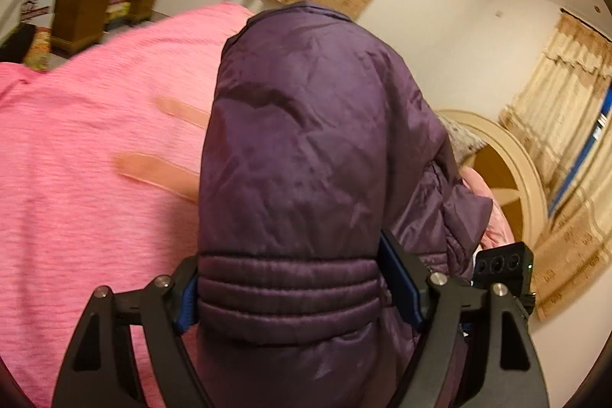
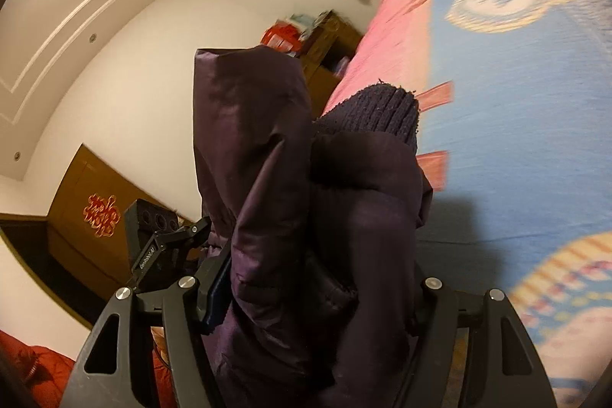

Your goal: Fold large clothes

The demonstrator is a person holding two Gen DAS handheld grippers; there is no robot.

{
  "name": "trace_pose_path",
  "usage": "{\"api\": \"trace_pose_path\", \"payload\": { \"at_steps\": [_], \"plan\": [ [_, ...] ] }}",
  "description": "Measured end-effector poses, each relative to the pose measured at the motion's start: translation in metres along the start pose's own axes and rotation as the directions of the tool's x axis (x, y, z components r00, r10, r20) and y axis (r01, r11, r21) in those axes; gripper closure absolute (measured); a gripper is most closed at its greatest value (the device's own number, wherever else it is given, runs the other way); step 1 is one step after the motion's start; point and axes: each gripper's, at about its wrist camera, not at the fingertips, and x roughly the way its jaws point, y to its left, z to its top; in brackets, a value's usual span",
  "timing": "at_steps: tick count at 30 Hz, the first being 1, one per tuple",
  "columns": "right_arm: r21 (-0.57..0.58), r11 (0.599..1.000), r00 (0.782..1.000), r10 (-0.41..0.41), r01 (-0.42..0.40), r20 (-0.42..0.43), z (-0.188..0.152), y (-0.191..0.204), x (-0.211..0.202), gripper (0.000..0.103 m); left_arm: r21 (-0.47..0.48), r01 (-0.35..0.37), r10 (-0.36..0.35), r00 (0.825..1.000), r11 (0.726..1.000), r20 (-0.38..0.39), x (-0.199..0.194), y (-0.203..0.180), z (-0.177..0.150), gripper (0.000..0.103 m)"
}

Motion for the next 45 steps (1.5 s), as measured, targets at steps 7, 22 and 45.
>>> {"api": "trace_pose_path", "payload": {
  "at_steps": [7, 22, 45],
  "plan": [
    [-0.005, 0.998, 0.994, 0.068, -0.069, -0.086, 0.008, 0.025, 0.063, 0.035, -0.051, -0.118, 0.121, 0.992, 0.992, 0.045, -0.022, 0.013, 0.005, 0.022],
    [-0.060, 0.967, 0.941, 0.227, -0.249, -0.251, 0.028, 0.102, 0.206, 0.035, -0.199, -0.277, 0.313, 0.932, 0.940, 0.181, -0.085, 0.081, 0.025, 0.022],
    [0.038, 0.971, 0.908, 0.235, -0.237, -0.348, 0.051, 0.043, 0.411, 0.029, -0.453, -0.484, 0.559, 0.828, 0.749, 0.040, -0.044, 0.214, 0.047, 0.000]
  ]
}}
